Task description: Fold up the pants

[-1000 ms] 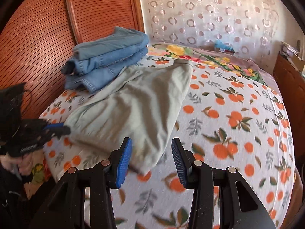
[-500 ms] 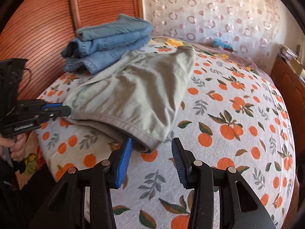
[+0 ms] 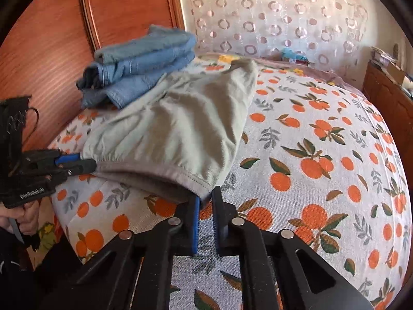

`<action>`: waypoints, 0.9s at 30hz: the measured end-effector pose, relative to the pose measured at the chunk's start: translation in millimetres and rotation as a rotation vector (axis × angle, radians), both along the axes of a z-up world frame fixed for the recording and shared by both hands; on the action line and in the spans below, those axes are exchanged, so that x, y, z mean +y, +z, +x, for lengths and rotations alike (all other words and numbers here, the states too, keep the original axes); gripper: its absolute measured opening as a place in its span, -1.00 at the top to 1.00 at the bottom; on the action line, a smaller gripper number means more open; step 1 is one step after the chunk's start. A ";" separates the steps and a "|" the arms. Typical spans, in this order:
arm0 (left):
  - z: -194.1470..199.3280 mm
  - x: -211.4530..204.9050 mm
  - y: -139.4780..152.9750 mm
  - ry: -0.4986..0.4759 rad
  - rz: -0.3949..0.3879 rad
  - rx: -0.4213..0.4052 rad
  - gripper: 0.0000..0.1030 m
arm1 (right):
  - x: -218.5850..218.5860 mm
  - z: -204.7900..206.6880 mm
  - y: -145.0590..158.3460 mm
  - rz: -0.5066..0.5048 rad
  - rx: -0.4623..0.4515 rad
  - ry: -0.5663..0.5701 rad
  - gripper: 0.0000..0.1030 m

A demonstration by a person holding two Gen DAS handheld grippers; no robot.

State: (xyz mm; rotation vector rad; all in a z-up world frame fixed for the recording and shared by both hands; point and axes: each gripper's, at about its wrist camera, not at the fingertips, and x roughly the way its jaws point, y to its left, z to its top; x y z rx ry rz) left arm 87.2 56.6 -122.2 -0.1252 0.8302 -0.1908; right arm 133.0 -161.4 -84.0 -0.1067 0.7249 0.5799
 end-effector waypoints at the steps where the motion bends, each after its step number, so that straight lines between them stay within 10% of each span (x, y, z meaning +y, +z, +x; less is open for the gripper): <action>1: -0.6 -0.4 0.9 0.001 0.000 0.003 0.68 | -2.1 -2.6 1.5 0.008 -0.005 -0.003 0.87; 18: -42.4 -22.6 17.2 -0.055 -0.036 0.029 0.77 | -57.7 -74.7 17.4 0.069 0.000 -0.050 0.89; 27: -40.4 -14.7 39.7 -0.016 -0.006 -0.011 0.38 | -74.3 -82.1 19.0 0.078 0.034 -0.072 0.80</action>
